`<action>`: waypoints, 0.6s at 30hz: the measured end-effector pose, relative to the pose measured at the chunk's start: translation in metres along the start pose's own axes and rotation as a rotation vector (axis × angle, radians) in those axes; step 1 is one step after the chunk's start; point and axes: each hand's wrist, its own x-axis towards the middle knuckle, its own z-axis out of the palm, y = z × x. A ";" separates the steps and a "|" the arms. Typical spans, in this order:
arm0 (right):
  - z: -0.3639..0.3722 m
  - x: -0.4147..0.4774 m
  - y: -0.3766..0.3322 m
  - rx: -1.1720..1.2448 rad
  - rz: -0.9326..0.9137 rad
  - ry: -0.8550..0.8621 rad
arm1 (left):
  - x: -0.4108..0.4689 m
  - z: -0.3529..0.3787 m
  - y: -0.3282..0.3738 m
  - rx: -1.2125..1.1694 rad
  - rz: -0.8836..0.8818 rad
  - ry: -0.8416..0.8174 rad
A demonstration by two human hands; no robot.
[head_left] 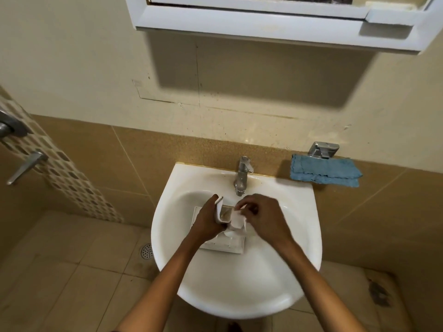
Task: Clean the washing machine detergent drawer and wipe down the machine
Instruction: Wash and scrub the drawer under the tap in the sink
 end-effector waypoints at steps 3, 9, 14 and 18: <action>-0.031 0.028 0.020 0.206 0.158 0.030 | 0.001 0.000 -0.001 -0.027 -0.003 -0.001; -0.013 0.080 0.089 0.910 0.867 -0.183 | 0.011 0.002 -0.008 -0.044 -0.075 -0.008; 0.022 0.099 0.112 1.081 0.902 -0.373 | 0.015 0.003 -0.011 -0.030 -0.114 -0.006; 0.028 0.112 0.113 1.129 0.971 -0.378 | 0.016 0.004 -0.013 -0.022 -0.152 -0.020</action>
